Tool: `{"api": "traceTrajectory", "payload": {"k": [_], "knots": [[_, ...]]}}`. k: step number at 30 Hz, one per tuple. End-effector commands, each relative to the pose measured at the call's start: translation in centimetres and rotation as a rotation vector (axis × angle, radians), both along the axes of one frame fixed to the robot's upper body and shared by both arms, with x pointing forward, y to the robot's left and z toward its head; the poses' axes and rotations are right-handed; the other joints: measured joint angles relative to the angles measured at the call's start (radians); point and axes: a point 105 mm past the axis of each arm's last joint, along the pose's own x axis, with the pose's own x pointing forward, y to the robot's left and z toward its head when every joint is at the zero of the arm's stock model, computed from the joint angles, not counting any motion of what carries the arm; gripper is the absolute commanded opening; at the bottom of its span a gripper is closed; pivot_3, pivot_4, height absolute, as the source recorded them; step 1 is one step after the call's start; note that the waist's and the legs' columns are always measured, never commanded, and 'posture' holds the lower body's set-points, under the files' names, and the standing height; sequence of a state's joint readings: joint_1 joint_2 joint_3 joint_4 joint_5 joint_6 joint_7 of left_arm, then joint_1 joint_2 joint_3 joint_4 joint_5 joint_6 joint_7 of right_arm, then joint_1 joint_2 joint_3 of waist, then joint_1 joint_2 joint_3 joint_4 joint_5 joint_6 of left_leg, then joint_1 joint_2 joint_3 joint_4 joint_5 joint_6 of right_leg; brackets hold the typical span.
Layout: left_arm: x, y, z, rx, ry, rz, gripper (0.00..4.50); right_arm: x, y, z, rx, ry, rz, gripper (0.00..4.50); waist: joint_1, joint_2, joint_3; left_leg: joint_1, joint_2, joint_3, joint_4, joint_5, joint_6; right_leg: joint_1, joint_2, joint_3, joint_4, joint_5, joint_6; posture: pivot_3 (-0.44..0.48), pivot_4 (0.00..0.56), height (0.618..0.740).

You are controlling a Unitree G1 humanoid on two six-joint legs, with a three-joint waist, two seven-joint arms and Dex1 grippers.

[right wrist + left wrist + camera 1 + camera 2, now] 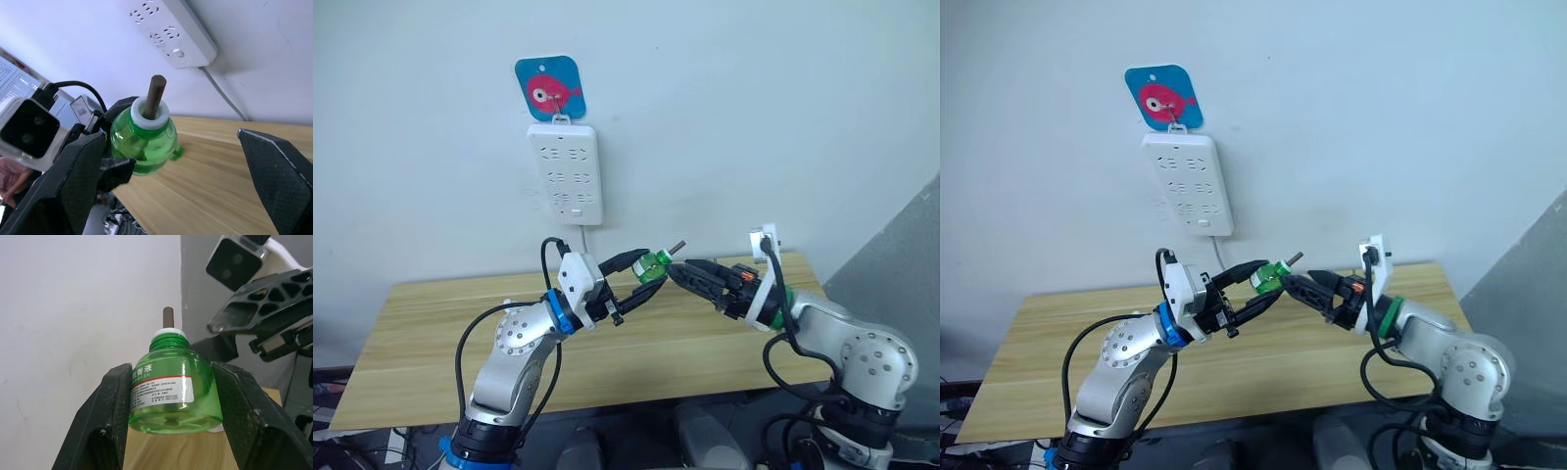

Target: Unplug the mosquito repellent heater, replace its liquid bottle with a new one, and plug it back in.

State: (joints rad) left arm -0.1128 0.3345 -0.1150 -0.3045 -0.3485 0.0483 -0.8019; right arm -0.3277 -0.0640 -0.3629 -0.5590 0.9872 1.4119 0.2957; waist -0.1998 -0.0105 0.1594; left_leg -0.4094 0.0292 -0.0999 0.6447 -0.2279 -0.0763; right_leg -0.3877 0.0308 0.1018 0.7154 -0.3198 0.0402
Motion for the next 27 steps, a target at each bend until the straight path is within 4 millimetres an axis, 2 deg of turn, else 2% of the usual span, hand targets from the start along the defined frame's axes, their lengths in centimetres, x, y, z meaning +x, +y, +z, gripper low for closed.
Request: {"api": "traceTrajectory", "payload": {"k": [1, 8, 9, 11, 18, 20, 27], "knots": [[-0.8, -0.4, 0.8, 0.008, -0.083, -0.021, 2.20, 0.0, 1.0, 1.3, 0.050, -0.039, 0.032, 4.50, 0.000, 0.000, -0.002, 0.000, 0.000, 0.000, 0.000, 0.000, 0.000, 0.000, 0.000, 0.000, 0.000, 0.000, 0.000, -0.205, 0.082, 0.710], [-0.7, -0.2, 0.7, 0.016, -0.115, 0.003, 2.20, 0.0, 2.2, 2.0, 0.114, -0.029, 0.084, 4.50, 0.001, 0.000, -0.007, 0.000, 0.000, 0.000, 0.001, 0.000, 0.000, 0.000, 0.000, 0.000, 0.000, 0.000, 0.000, -0.185, 0.074, 0.710], [-0.7, -0.2, 0.6, 0.016, -0.116, 0.003, 2.20, 0.0, 2.3, 2.1, 0.118, -0.027, 0.086, 4.33, 0.001, 0.000, -0.007, 0.000, 0.000, 0.000, 0.000, 0.000, 0.000, 0.000, 0.000, 0.000, 0.000, 0.000, 0.000, -0.185, 0.074, 0.710], [-0.7, -0.1, 0.6, 0.014, -0.117, 0.007, 2.20, 0.0, 2.4, 2.1, 0.122, -0.025, 0.092, 3.87, 0.002, 0.000, -0.008, 0.000, 0.000, 0.000, 0.000, 0.000, 0.000, 0.000, 0.000, 0.000, 0.000, 0.000, 0.000, -0.182, 0.070, 0.710], [-0.7, -0.1, 0.5, 0.014, -0.123, 0.008, 2.20, -0.2, 2.7, 2.1, 0.123, -0.024, 0.109, 1.32, 0.003, 0.000, -0.009, 0.000, 0.000, 0.000, 0.001, 0.000, 0.000, 0.000, 0.000, 0.000, 0.000, 0.000, 0.000, -0.173, 0.066, 0.710], [-0.7, -0.1, 0.5, 0.016, -0.126, 0.012, 2.20, -0.2, 2.8, 2.2, 0.123, -0.025, 0.115, 0.84, 0.003, 0.000, -0.009, 0.000, 0.000, 0.000, 0.000, 0.000, 0.000, 0.000, 0.000, 0.000, 0.000, 0.000, 0.000, -0.171, 0.065, 0.710], [-1.1, 0.2, 0.4, 0.010, -0.089, -0.021, 2.20, -0.4, 3.0, 2.3, 0.110, -0.035, 0.130, 0.85, 0.003, 0.000, -0.012, 0.000, 0.000, 0.000, 0.000, 0.000, 0.000, 0.000, 0.000, 0.000, 0.000, 0.000, 0.000, -0.170, 0.065, 0.710]]}}
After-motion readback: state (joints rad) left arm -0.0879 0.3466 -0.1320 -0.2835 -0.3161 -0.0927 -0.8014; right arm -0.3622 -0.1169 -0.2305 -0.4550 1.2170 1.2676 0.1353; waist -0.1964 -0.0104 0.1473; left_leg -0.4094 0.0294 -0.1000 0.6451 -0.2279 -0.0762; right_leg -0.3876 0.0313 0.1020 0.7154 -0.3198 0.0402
